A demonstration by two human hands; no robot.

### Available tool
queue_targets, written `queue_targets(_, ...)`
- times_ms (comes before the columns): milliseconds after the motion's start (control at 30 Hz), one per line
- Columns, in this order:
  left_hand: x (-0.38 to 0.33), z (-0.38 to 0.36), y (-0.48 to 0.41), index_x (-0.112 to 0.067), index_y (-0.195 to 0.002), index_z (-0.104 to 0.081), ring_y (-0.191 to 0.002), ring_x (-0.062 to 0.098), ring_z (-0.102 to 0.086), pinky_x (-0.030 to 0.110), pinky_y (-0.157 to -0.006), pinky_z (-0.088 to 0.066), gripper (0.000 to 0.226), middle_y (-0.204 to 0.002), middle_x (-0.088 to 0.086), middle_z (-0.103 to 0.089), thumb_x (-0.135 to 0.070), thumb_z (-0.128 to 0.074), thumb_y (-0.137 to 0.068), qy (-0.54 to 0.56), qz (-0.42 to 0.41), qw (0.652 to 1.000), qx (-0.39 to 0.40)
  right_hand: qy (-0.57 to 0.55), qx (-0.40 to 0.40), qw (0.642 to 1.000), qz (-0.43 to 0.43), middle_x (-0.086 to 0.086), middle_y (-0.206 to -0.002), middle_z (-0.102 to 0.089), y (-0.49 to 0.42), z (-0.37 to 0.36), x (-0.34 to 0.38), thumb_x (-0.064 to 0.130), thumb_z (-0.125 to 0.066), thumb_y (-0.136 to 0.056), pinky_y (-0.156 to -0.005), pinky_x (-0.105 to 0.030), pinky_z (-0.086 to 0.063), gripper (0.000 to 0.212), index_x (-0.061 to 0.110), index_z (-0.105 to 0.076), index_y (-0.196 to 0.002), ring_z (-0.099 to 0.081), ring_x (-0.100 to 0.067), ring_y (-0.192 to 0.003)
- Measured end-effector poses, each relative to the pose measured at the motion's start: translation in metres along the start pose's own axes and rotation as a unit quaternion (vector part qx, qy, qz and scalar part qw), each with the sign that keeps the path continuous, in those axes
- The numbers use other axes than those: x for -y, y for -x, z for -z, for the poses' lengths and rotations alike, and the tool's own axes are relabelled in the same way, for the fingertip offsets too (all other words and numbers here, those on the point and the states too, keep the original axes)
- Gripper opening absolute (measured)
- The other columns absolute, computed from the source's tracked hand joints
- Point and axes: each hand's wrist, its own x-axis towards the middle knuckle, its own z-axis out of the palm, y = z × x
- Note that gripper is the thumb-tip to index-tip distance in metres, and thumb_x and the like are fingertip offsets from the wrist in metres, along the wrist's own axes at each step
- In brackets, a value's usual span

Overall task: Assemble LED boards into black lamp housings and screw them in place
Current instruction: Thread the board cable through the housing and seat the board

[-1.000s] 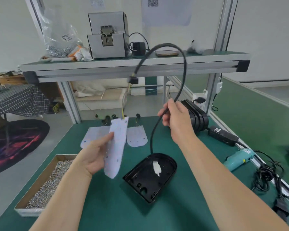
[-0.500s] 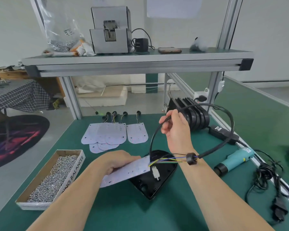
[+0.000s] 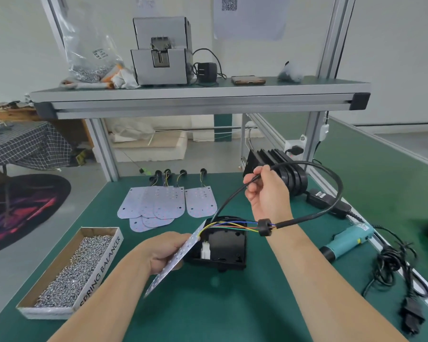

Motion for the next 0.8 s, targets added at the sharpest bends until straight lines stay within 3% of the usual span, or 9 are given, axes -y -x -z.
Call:
queue_targets(100, 0.002, 0.012, 0.003, -0.014, -0.082, -0.056, -0.044, 0.012, -0.029, 0.017, -0.035, -0.024, 0.036, -0.071, 0.006, -0.04, -0.021, -0.085, -0.062, 0.037, -0.006, 0.999, -0.012, 0.042, 0.018, 0.998, 0.048, -0.005, -0.057, -0.063, -0.001, -0.004, 0.009, 0.021, -0.034, -0.111, -0.038, -0.019, -0.033, 0.033, 0.012, -0.051, -0.084, -0.044, -0.008, -0.04)
queue_targets(233, 0.0, 0.02, 0.009, -0.014, -0.073, -0.055, -0.029, 0.009, -0.026, 0.013, -0.03, -0.021, 0.024, -0.05, 0.002, -0.039, -0.026, -0.075, -0.068, 0.105, -0.012, 0.994, -0.022, 0.068, 0.027, 0.995, 0.072, -0.004, -0.056, -0.063, 0.001, -0.01, 0.013, 0.02, -0.034, -0.111, -0.039, -0.02, -0.031, 0.034, 0.012, -0.051, -0.082, -0.041, -0.009, -0.04)
queue_targets(400, -0.006, 0.022, 0.018, -0.014, -0.071, -0.057, -0.03, 0.009, -0.03, 0.014, -0.031, -0.025, 0.028, -0.052, 0.002, -0.042, -0.017, -0.084, -0.062, 0.088, -0.03, 0.995, -0.045, 0.045, 0.028, 0.996, 0.067, -0.004, -0.056, -0.063, 0.004, -0.015, 0.019, 0.02, -0.034, -0.111, -0.039, -0.019, -0.03, 0.033, 0.012, -0.05, -0.083, -0.041, -0.008, -0.04)
queue_targets(567, -0.013, 0.019, 0.028, -0.018, -0.047, -0.065, -0.031, 0.009, -0.04, 0.014, -0.035, -0.031, 0.024, -0.044, -0.003, -0.051, -0.035, -0.081, -0.046, 0.037, -0.045, 0.997, -0.041, 0.034, 0.042, 0.996, 0.073, -0.005, -0.058, -0.062, 0.007, -0.017, 0.023, 0.02, -0.034, -0.111, -0.041, -0.02, -0.031, 0.031, 0.012, -0.05, -0.085, -0.041, -0.009, -0.042)
queue_targets(800, -0.015, 0.016, 0.031, -0.016, -0.047, -0.068, -0.033, 0.009, -0.046, 0.012, -0.037, -0.034, 0.028, -0.045, -0.002, -0.056, -0.04, -0.081, -0.043, 0.024, -0.064, 0.996, -0.05, 0.042, 0.042, 0.996, 0.065, -0.005, -0.059, -0.063, 0.008, -0.014, 0.023, 0.022, -0.035, -0.111, -0.042, -0.02, -0.031, 0.032, 0.012, -0.051, -0.086, -0.042, -0.009, -0.043)
